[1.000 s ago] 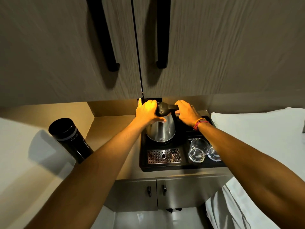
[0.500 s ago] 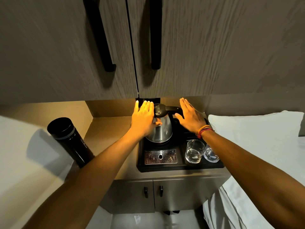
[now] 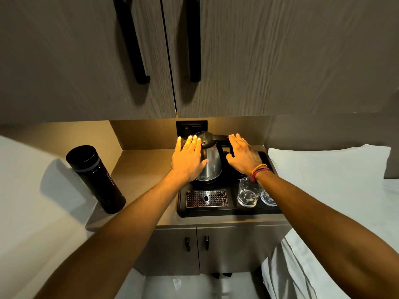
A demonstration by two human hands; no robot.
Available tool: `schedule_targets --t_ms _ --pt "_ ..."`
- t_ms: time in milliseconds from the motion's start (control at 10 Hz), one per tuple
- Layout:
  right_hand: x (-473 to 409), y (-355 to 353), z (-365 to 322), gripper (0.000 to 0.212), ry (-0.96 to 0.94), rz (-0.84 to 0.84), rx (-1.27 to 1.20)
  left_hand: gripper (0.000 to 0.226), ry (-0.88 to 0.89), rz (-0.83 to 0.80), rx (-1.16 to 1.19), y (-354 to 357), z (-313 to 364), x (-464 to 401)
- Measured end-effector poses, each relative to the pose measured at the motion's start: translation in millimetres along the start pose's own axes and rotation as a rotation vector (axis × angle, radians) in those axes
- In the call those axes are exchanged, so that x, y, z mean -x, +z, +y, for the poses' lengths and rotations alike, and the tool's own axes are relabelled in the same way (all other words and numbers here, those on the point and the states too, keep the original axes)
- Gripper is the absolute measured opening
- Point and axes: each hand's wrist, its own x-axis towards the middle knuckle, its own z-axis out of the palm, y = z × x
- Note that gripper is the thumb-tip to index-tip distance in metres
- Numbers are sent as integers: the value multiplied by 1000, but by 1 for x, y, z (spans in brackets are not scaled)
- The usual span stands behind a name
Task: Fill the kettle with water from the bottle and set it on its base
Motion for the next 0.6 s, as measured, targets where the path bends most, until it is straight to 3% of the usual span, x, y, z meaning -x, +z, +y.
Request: schedule_targets --t_ms 400,600 --pt "1 -11 -12 82 7 -116 41 79 -15 -125 26 -15 2 0" --pt "40 -45 -47 80 -65 12 132 78 36 128 17 -42 4 40"
